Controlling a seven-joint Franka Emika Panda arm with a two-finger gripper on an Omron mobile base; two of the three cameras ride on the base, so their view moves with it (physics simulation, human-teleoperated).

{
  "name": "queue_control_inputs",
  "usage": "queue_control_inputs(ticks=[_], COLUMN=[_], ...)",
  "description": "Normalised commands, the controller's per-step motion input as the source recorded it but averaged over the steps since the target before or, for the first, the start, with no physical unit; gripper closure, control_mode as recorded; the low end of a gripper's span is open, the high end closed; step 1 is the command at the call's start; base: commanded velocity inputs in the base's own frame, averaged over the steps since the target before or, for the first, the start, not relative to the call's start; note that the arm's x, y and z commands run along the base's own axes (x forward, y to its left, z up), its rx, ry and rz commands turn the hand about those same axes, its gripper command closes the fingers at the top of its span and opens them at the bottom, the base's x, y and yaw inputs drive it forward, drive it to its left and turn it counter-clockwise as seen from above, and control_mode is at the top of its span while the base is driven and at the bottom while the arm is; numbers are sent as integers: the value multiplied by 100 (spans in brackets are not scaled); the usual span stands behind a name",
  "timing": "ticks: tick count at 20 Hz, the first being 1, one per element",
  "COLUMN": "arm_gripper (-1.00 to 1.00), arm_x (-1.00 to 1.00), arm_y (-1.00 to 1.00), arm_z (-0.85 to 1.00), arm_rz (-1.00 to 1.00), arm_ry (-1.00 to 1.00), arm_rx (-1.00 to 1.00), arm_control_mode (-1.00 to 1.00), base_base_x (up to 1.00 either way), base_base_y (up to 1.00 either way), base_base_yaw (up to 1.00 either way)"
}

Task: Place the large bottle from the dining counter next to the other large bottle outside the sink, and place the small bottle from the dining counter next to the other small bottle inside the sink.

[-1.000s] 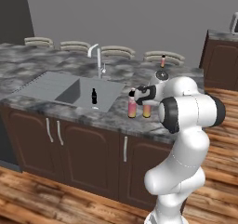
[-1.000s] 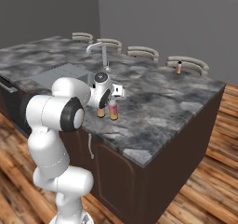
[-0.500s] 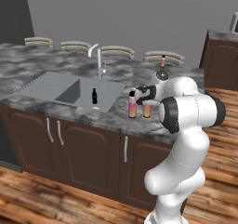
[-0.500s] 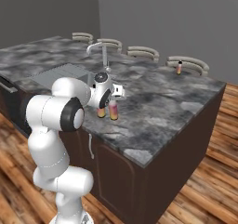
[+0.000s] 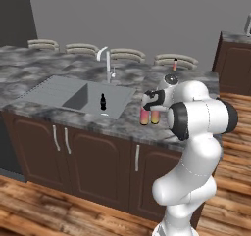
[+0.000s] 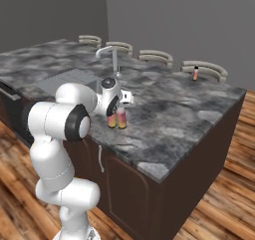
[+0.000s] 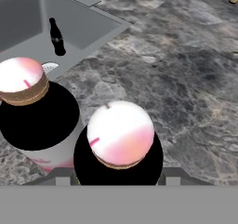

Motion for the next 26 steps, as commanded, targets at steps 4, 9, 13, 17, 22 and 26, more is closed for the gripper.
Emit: queue_control_inputs(ticks=[4, 9, 13, 17, 22, 26], arm_gripper=[100, 100, 100, 100, 100, 100], arm_x=[0, 0, 0, -6, -26, -27], arm_y=[20, 1, 0, 0, -15, -27], arm_z=[-15, -10, -18, -19, -1, -5], arm_rz=[0, 0, 0, 0, 0, 0], arm_ry=[0, 0, 0, -2, -6, -6], arm_rx=[0, 0, 0, 0, 0, 0], arm_control_mode=[-100, -100, -100, -100, -100, -100], base_base_x=[0, 0, 0, 0, 0, 0], base_base_y=[0, 0, 0, 0, 0, 0], base_base_yaw=[0, 0, 0, 0, 0, 0])
